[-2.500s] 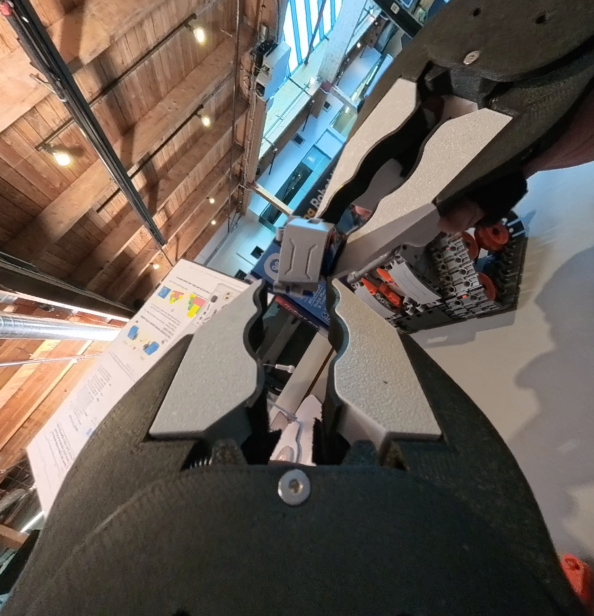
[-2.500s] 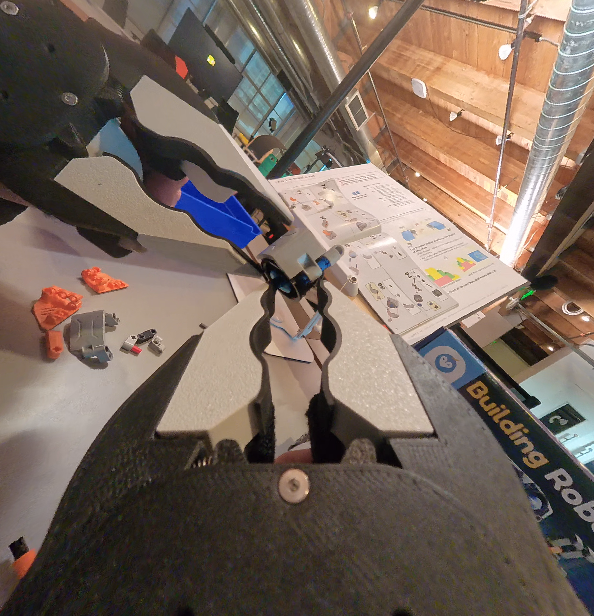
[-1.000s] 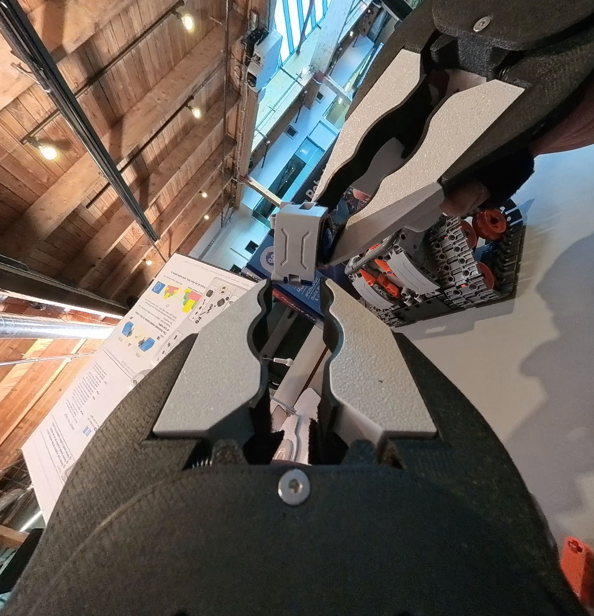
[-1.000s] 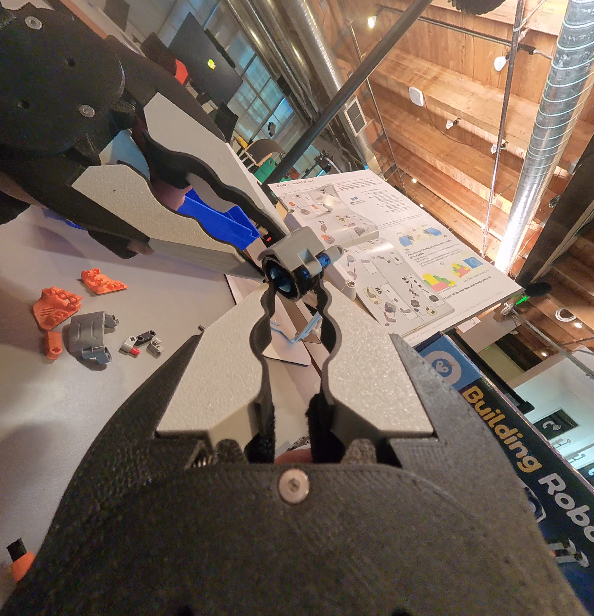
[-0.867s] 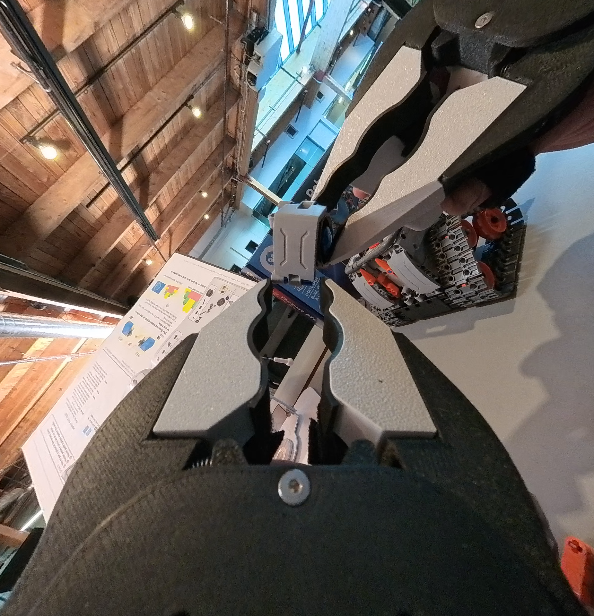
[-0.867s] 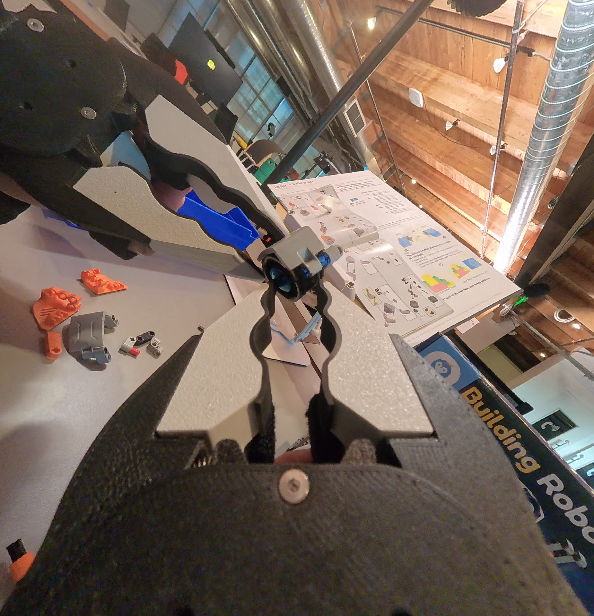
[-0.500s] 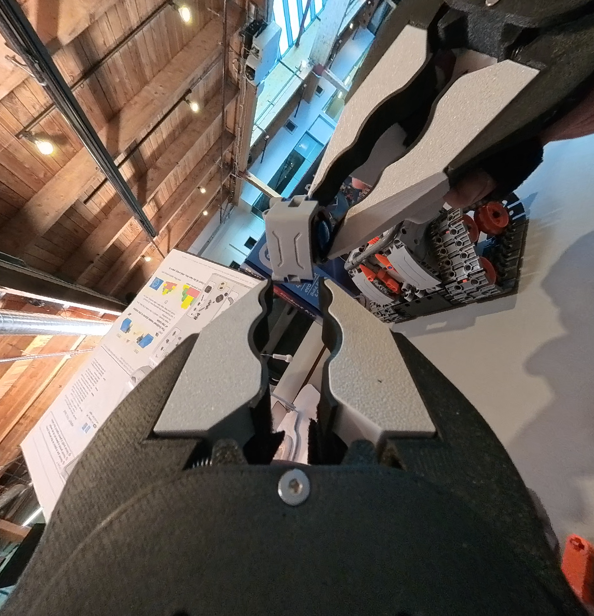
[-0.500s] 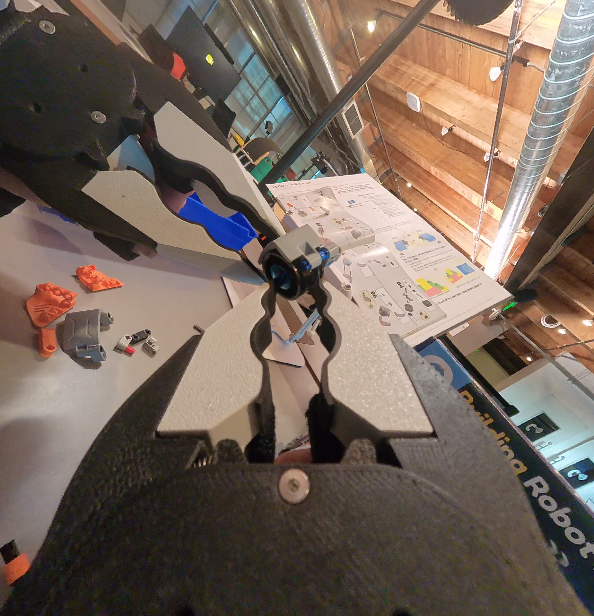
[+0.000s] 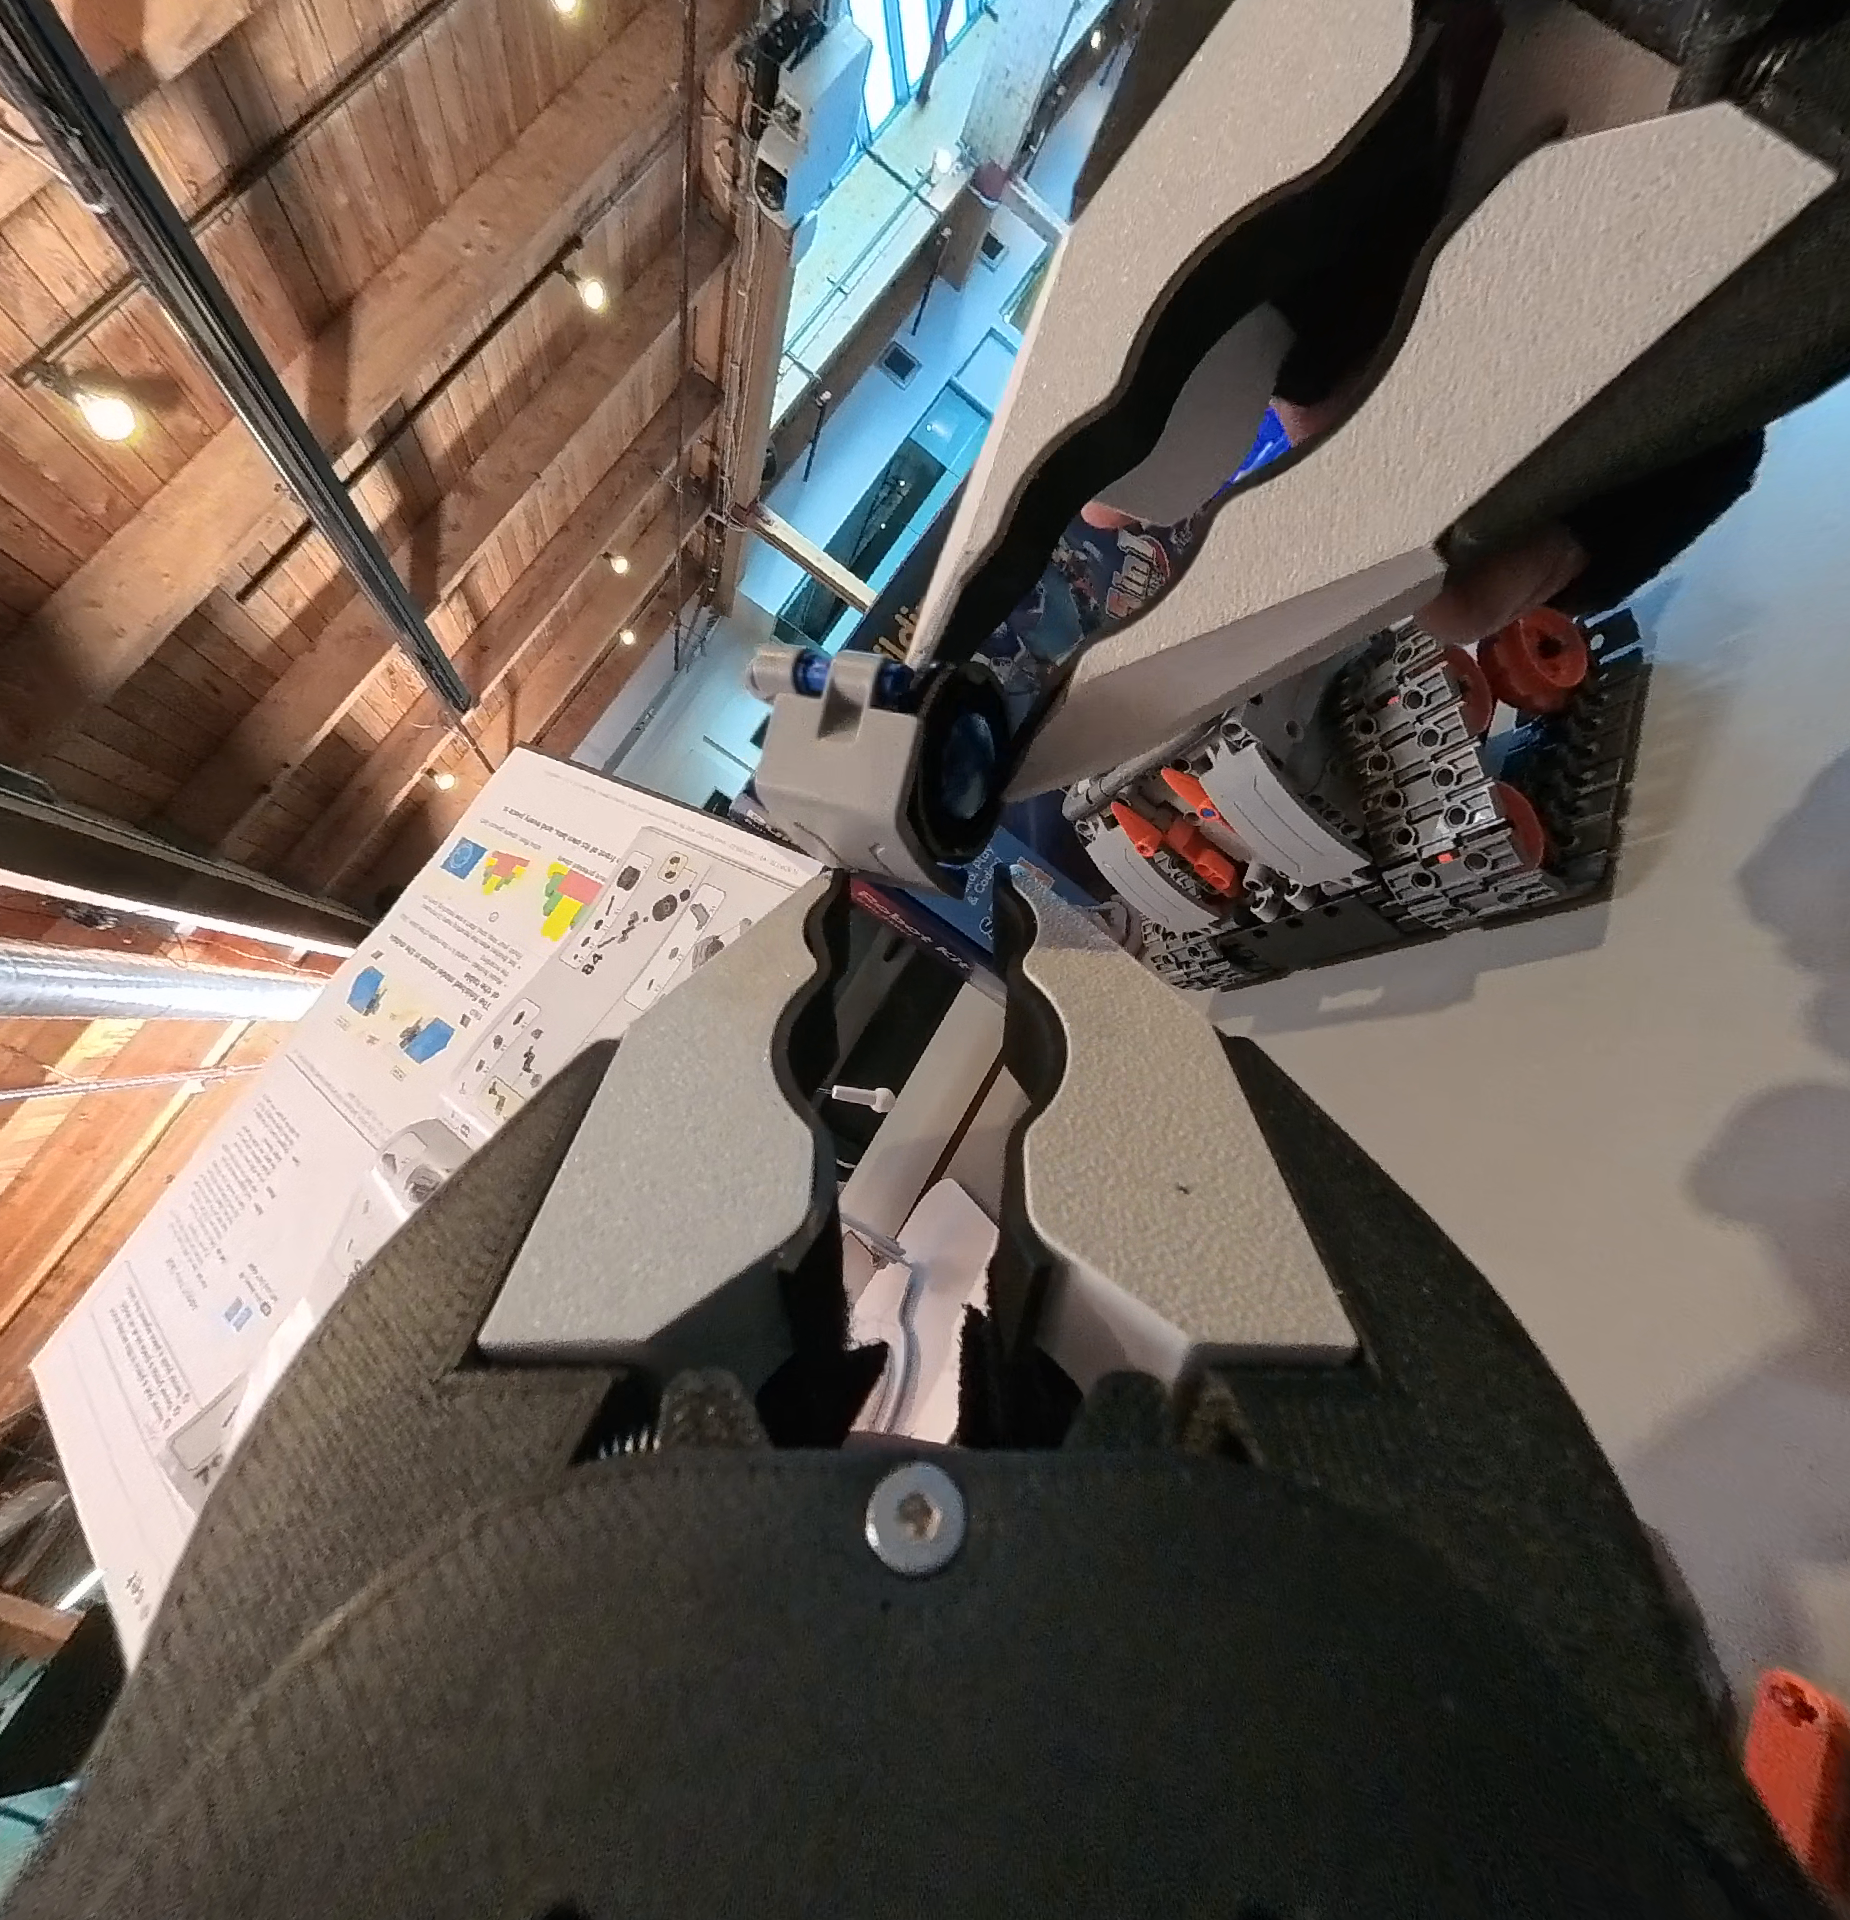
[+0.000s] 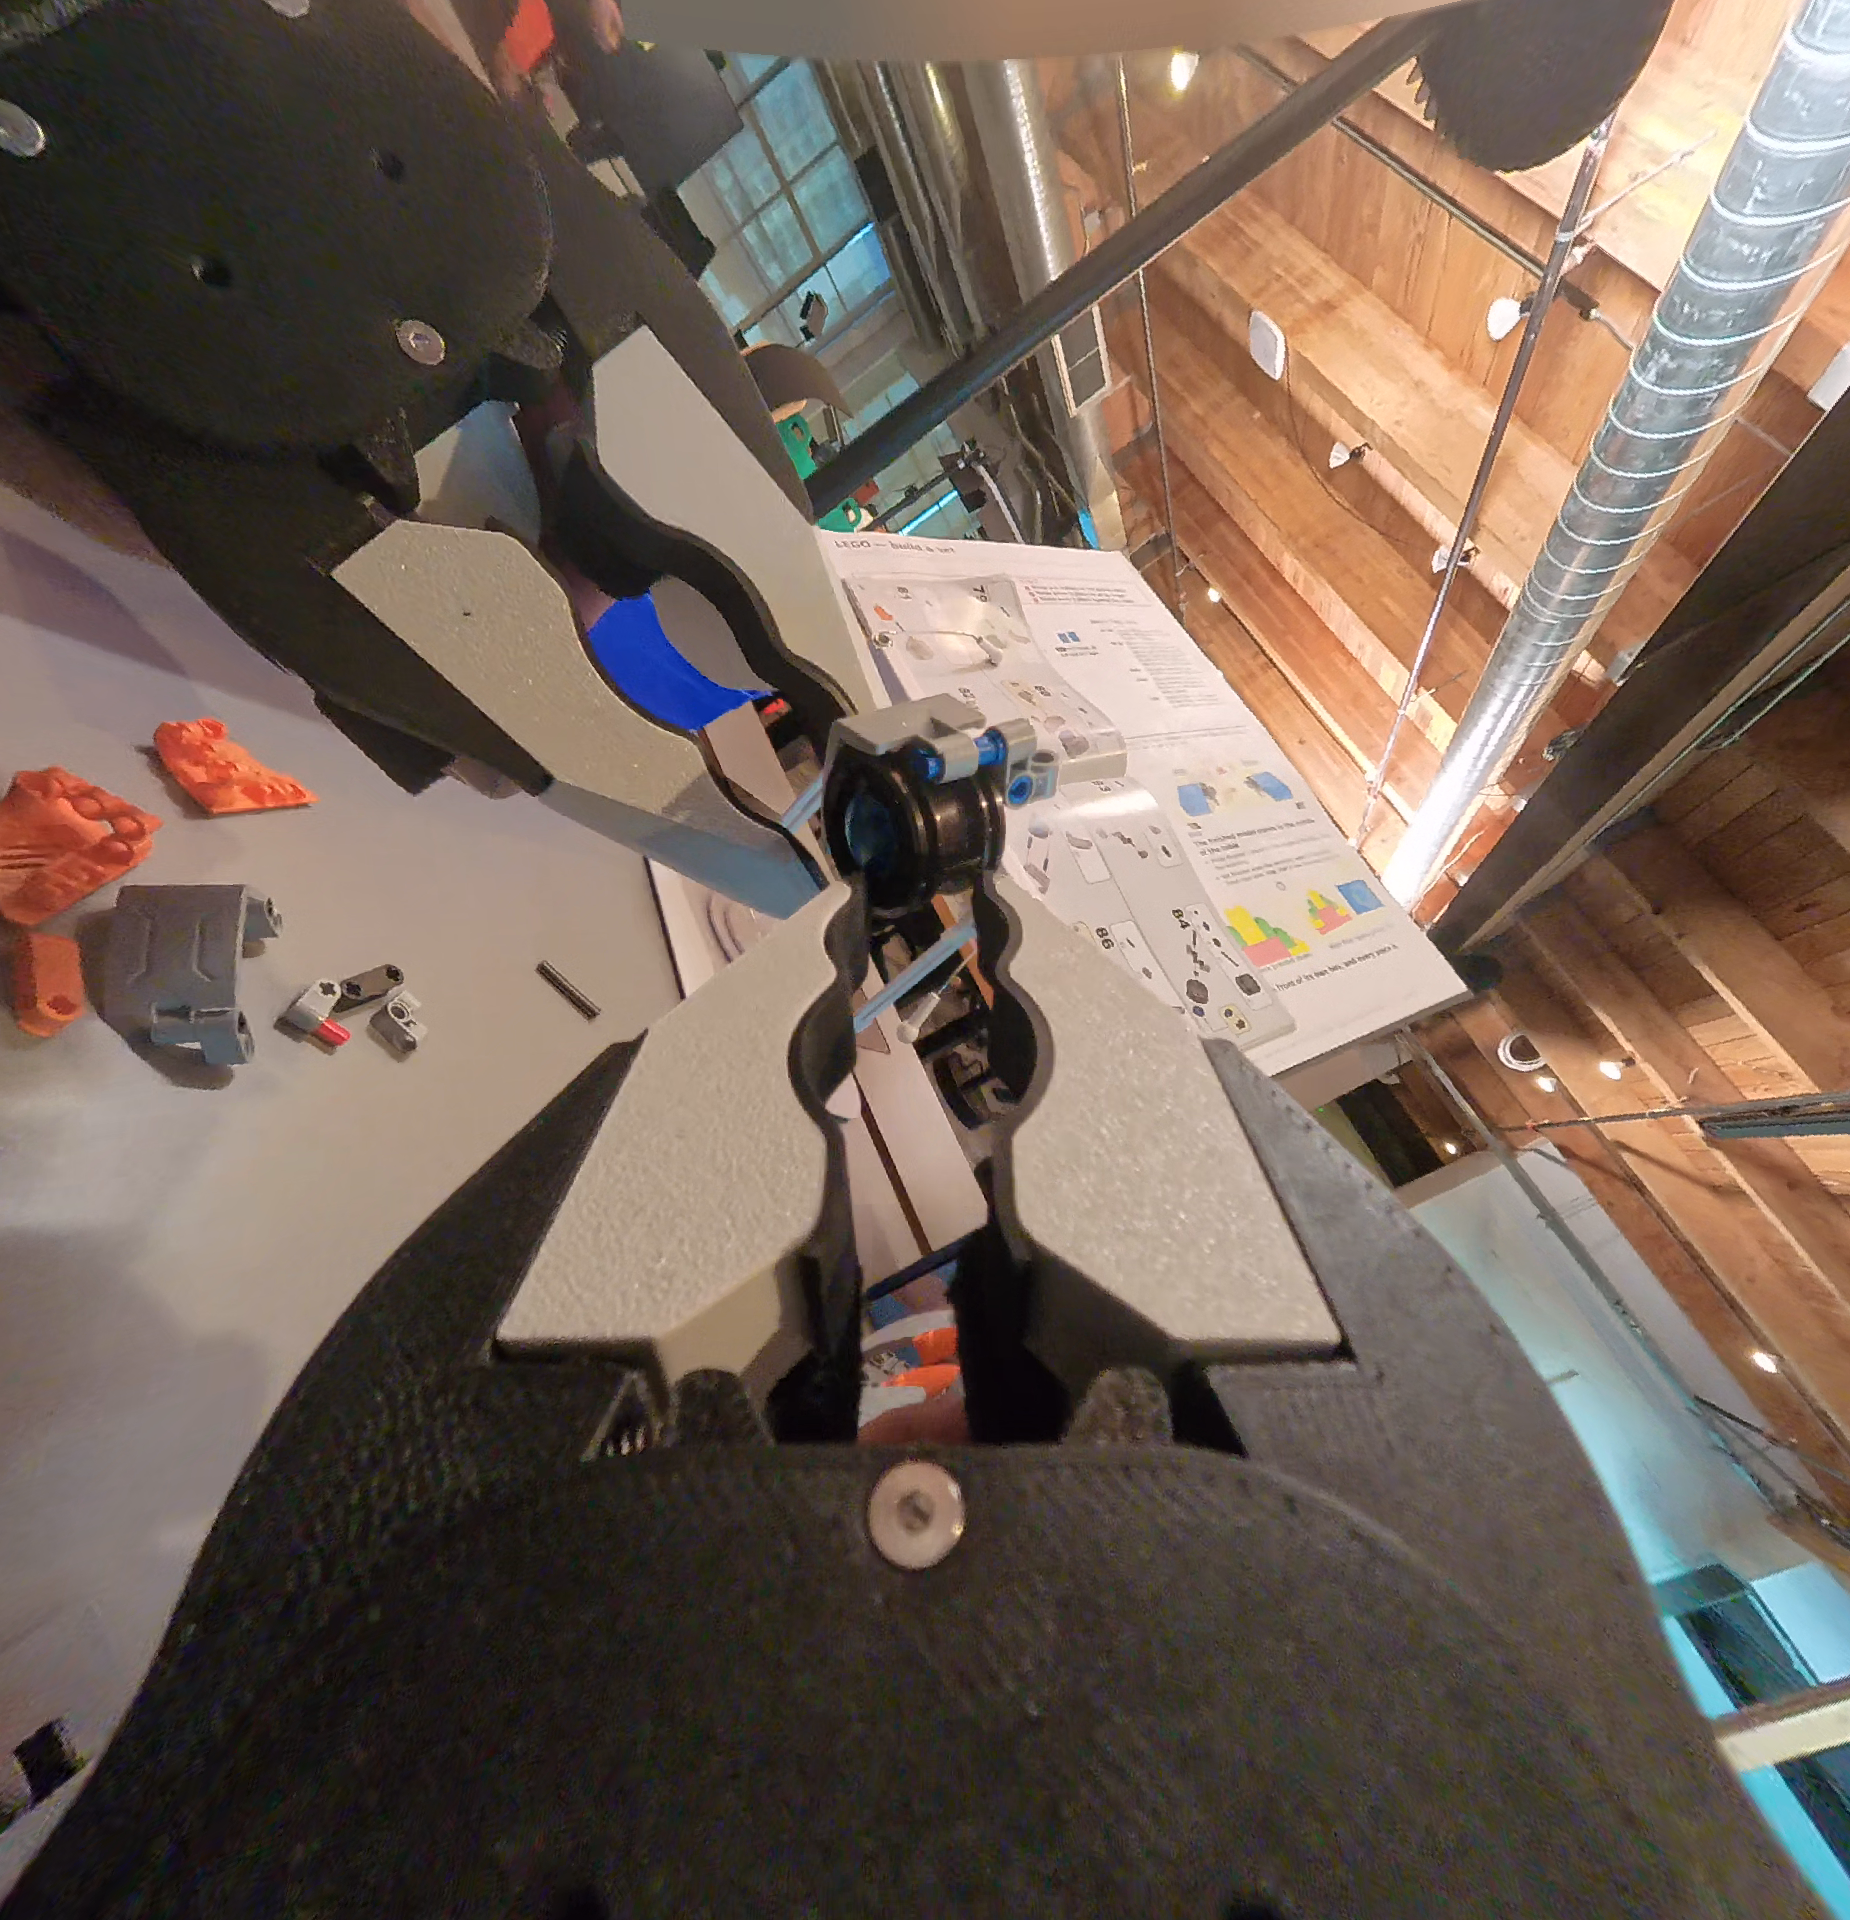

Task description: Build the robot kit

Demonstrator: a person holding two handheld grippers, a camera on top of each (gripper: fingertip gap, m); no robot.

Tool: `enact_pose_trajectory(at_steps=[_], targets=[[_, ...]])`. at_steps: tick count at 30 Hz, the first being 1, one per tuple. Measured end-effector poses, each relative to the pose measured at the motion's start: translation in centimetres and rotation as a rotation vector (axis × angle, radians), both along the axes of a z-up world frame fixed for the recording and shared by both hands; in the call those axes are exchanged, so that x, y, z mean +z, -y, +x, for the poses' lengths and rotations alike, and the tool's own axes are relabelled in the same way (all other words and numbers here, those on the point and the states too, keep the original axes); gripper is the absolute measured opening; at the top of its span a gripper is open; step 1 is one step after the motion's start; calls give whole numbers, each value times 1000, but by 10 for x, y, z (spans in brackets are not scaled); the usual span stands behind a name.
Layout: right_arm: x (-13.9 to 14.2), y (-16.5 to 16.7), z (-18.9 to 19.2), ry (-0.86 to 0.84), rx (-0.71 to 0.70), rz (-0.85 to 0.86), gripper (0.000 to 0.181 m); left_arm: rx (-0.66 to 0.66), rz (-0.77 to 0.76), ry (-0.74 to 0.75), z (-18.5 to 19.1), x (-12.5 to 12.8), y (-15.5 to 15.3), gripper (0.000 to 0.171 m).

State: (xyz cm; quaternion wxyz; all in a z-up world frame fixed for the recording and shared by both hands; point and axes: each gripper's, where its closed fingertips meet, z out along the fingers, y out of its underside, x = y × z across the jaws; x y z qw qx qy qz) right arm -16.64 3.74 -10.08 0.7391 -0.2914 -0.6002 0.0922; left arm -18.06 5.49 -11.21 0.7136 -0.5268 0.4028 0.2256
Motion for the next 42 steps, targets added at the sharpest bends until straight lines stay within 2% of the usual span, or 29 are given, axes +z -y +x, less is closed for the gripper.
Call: enact_pose_trajectory(at_steps=[12, 20, 27, 32, 39, 42], targets=[[-3, -4, 0, 21, -18, 9, 17, 3, -11, 8, 0, -3, -2, 23], [-20, -20, -5, 33, -4, -134, 17, 27, -35, -12, -6, -10, -8, 25], [-19, -19, -5, -6, 33, -215, 16, 34, -11, -23, -6, -7, -6, 25], [-16, -11, -7, -53, 125, -334, 12, 24, 15, -22, -3, -2, -3, 24], [-18, -6, -9, -32, 137, -331, 9, 28, 44, -46, -2, 4, 1, 31], [-24, -7, -11, 7, 134, -402, 9, 39, 35, -74, -2, 1, 1, 28]])
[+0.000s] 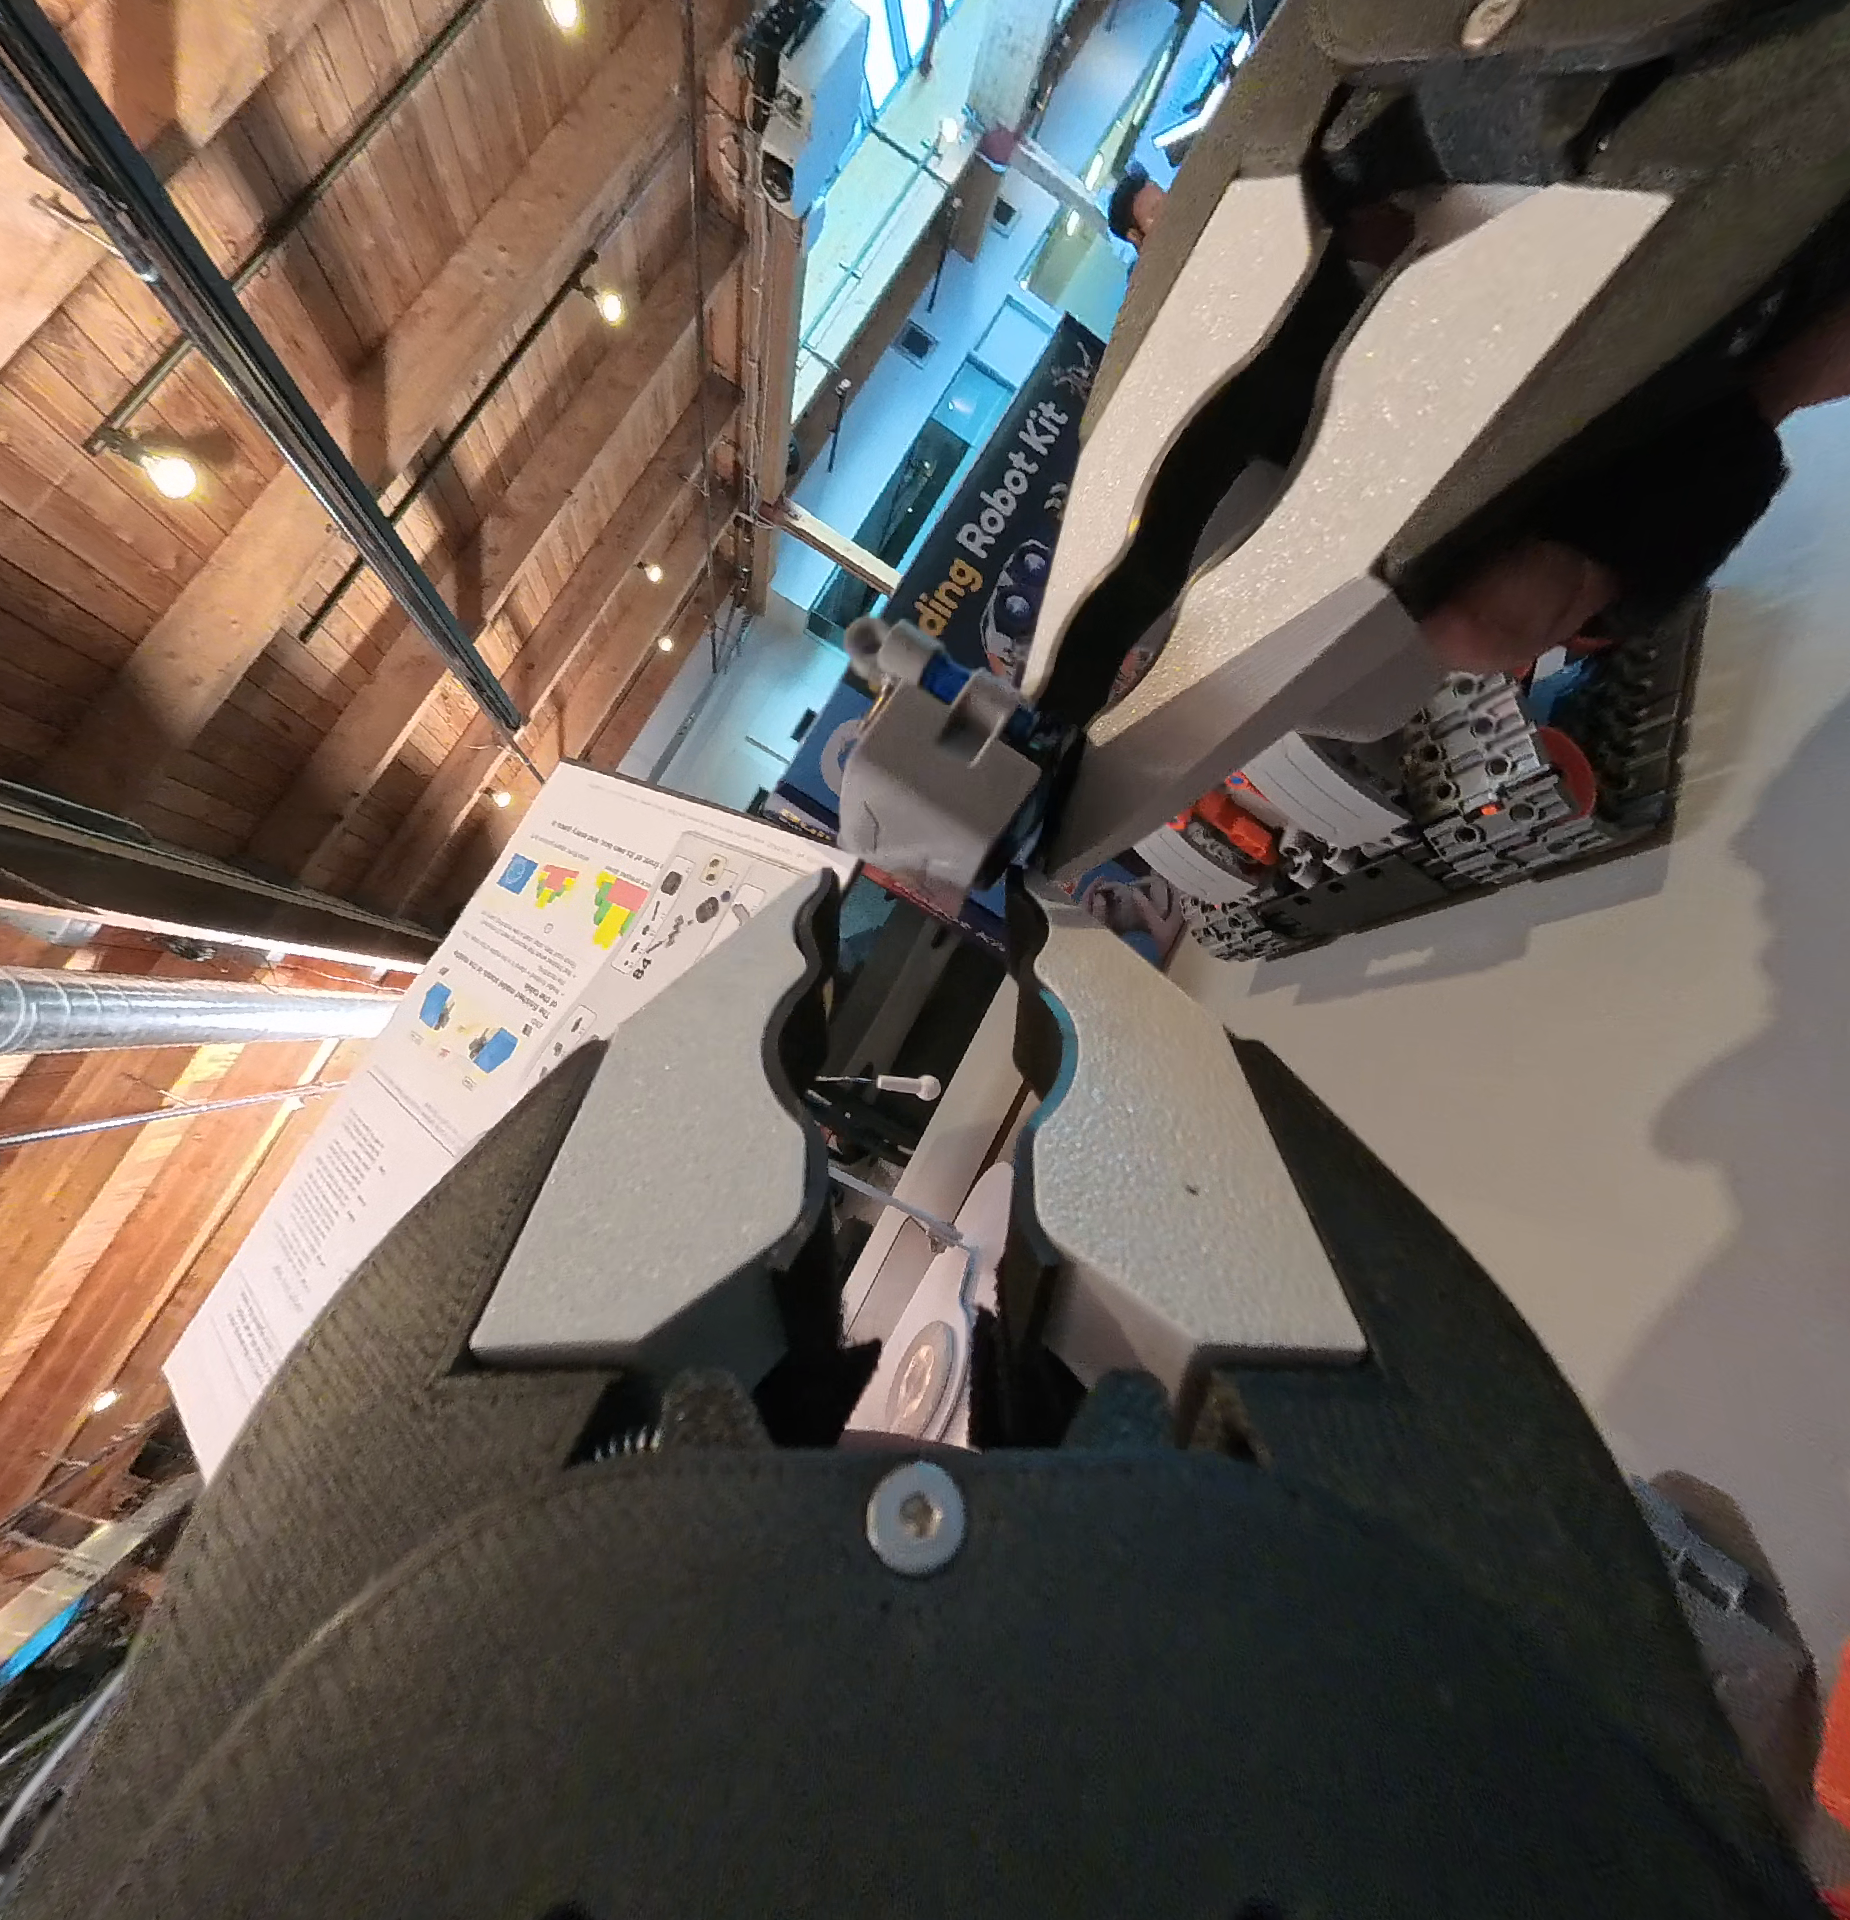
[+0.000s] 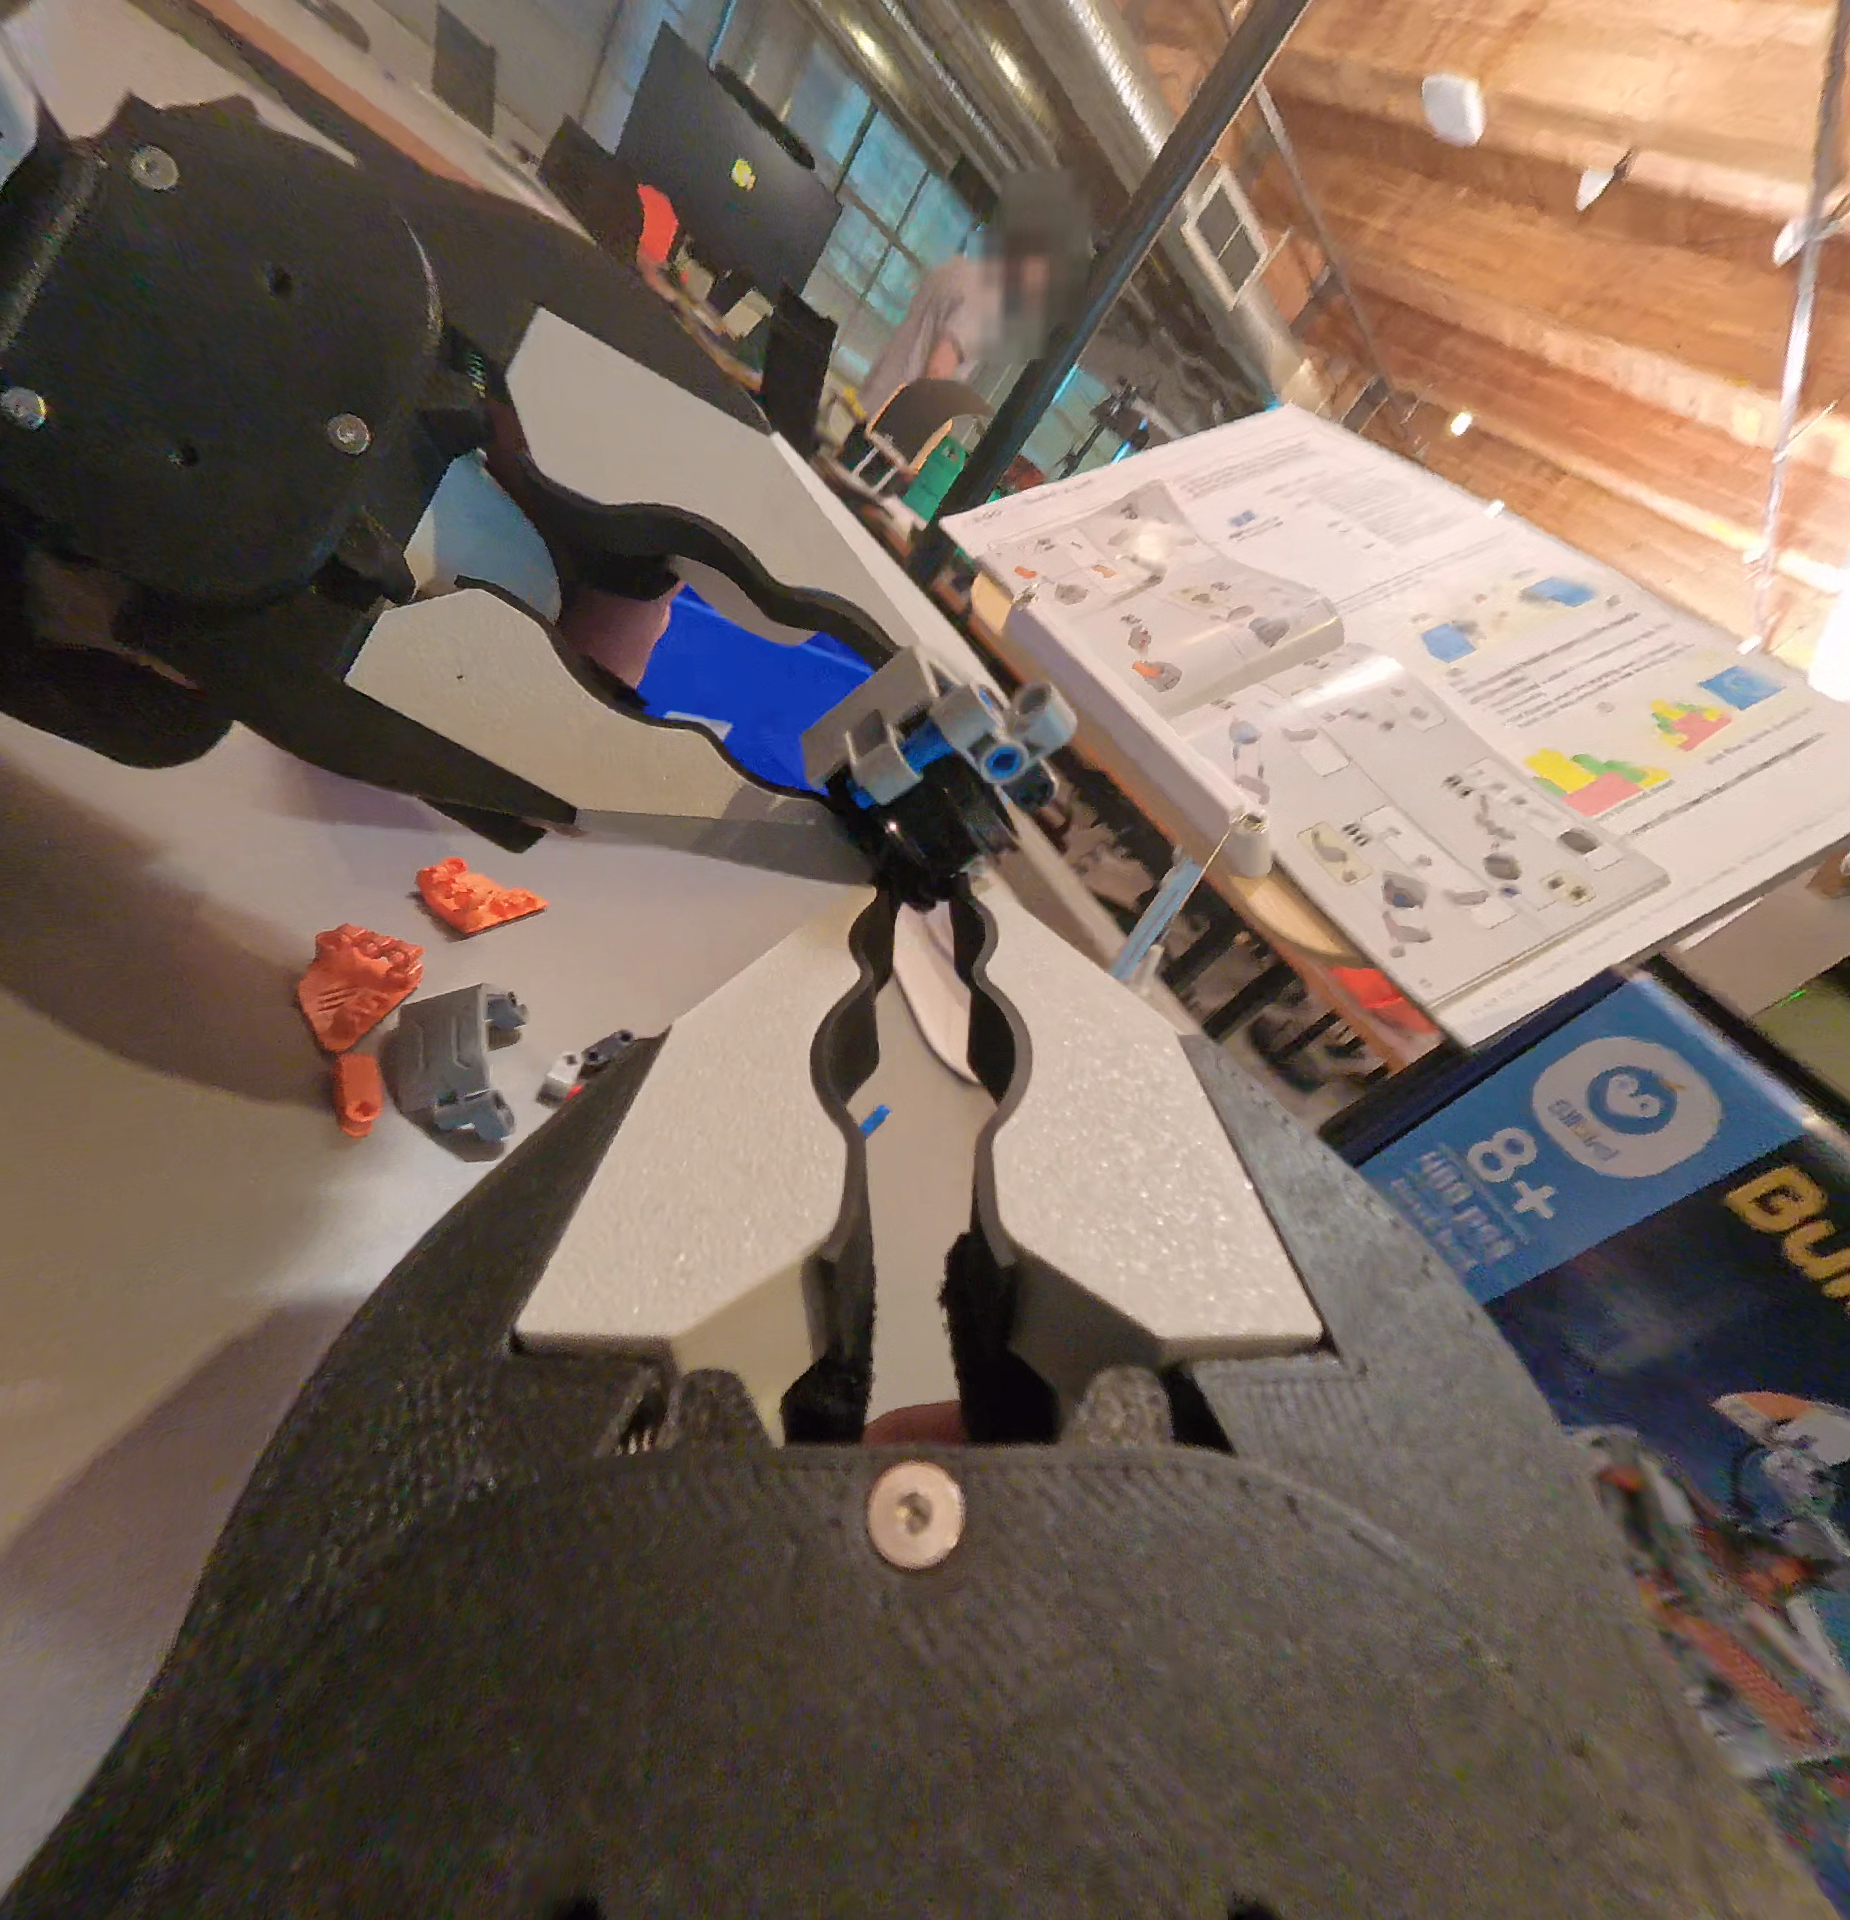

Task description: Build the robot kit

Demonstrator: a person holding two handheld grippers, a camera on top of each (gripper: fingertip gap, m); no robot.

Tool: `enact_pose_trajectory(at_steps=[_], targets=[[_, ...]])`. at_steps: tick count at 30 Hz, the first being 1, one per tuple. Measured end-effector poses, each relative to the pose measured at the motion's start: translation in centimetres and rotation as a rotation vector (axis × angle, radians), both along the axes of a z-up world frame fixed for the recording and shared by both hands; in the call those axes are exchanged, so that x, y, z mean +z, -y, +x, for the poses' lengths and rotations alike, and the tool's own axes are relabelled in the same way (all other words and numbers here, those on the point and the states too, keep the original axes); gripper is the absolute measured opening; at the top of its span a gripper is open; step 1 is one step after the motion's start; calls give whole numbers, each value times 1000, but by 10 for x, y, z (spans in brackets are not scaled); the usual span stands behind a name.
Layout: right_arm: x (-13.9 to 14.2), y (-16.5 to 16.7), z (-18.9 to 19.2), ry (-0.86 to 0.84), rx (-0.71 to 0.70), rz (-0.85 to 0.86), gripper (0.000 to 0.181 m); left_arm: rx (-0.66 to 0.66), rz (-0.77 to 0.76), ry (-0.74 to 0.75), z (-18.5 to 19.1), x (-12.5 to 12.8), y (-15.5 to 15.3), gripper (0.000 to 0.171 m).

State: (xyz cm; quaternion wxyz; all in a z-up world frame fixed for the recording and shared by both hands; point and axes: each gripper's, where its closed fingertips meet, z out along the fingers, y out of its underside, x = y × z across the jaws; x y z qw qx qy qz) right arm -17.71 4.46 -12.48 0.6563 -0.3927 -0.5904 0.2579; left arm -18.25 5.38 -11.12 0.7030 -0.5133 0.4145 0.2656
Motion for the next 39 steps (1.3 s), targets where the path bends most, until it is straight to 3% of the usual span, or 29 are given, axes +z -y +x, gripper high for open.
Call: enact_pose_trajectory(at_steps=[6, 17, 26, 34, 39], targets=[[-21, -10, -4, 103, -28, -108, 8, 26, -128, -15, -4, -23, -10, 27], [-26, -11, -5, 117, -15, -131, 8, 26, -166, -38, -9, -32, -13, 36], [-32, -11, -4, 162, -2, -136, 8, 9, -189, -53, -8, -36, -12, 34], [-10, -8, 3, 81, 54, -199, 34, -60, -255, 150, -16, -26, -12, 34], [8, 4, -2, 39, 98, -393, 55, 8, -156, 3, -17, -16, -9, 34]])
